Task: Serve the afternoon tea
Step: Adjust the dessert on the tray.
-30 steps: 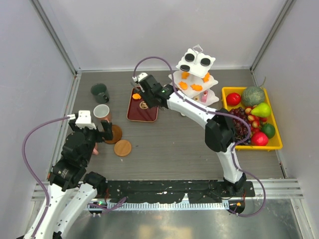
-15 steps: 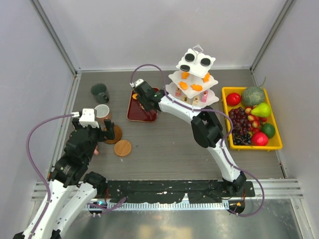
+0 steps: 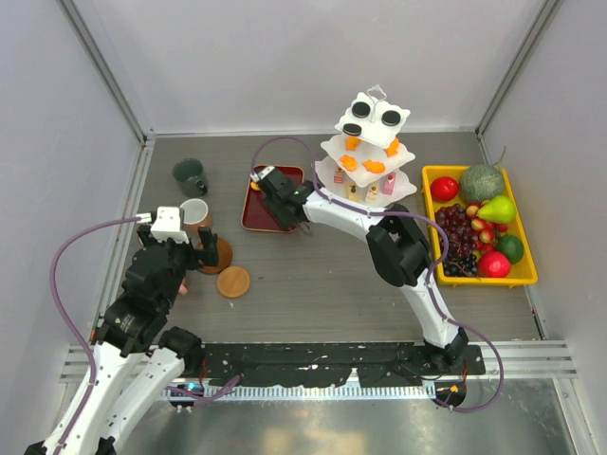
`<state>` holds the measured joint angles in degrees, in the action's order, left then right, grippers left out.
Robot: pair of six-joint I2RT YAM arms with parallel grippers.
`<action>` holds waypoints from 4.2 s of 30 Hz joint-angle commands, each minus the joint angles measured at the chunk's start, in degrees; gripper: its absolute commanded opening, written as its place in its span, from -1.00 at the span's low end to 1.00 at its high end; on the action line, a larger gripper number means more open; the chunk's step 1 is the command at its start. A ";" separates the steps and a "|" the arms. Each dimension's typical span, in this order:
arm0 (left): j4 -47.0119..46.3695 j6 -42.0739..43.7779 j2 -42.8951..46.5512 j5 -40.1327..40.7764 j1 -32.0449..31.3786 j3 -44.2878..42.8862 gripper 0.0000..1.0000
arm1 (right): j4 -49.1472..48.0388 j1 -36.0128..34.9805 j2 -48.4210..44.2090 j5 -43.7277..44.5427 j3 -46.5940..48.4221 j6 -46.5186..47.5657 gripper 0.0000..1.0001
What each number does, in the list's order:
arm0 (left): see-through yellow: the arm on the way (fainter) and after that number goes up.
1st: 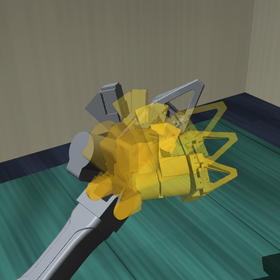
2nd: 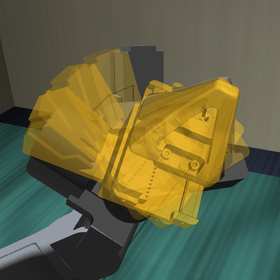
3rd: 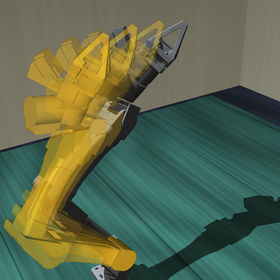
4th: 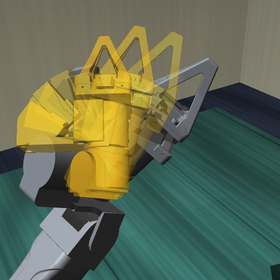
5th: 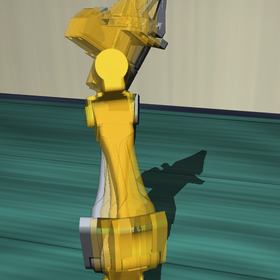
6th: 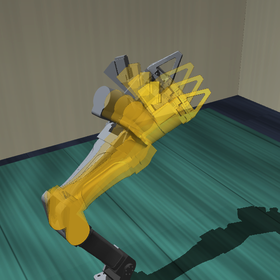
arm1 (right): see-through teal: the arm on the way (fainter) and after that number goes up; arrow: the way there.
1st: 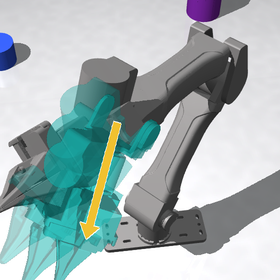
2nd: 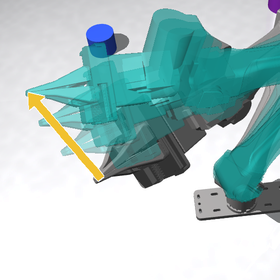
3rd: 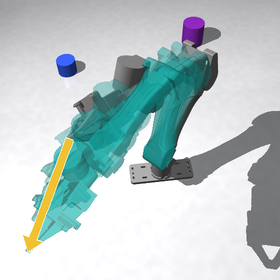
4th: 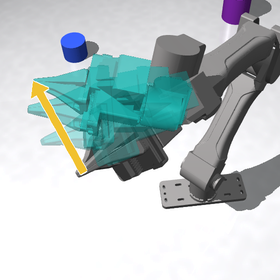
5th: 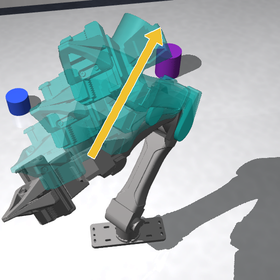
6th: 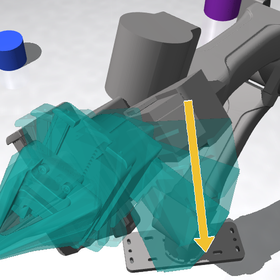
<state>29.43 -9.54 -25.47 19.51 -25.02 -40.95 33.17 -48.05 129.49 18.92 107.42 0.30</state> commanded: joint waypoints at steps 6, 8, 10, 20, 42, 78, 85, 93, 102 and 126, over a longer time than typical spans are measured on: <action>-2.62 0.93 0.16 0.27 -0.21 0.34 0.98 | 0.50 -0.29 -7.59 -0.73 1.04 -0.82 -0.03; -2.71 0.93 0.16 0.27 -0.21 0.26 0.98 | 0.32 0.32 -7.94 -0.81 1.48 -0.65 -0.03; -2.62 0.93 0.07 0.27 -0.12 0.26 0.98 | -0.56 1.02 -8.20 -0.37 1.92 -1.00 -0.02; -2.62 0.93 -0.28 0.09 -0.21 0.17 0.98 | -1.26 2.79 -3.72 -1.08 8.60 1.09 -0.03; -2.62 1.02 -0.28 0.27 -0.21 0.25 0.98 | -3.81 2.79 4.98 -3.98 12.03 1.46 0.02; -2.71 1.19 -0.01 0.53 -0.12 0.34 0.98 | 7.79 4.28 -1.96 -2.83 10.35 1.46 -0.07; -2.71 1.19 -0.10 0.44 -0.12 0.34 0.98 | 7.88 3.93 0.14 -5.64 11.68 3.66 -0.08; -2.80 1.19 -0.01 0.36 -0.12 0.34 0.98 | 8.58 1.83 -1.61 -7.23 9.31 5.06 -0.10; -2.80 1.19 0.34 0.36 -0.21 0.34 0.98 | 6.30 -0.20 -11.27 -9.33 -1.41 4.10 -0.10; -2.71 1.28 0.43 0.71 -0.12 0.43 0.98 | 2.43 2.35 -2.85 0.86 9.56 7.17 -0.11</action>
<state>29.41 -8.71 -25.34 19.51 -25.02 -40.60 38.09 -45.45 124.70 18.37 113.47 5.72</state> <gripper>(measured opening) 0.991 0.450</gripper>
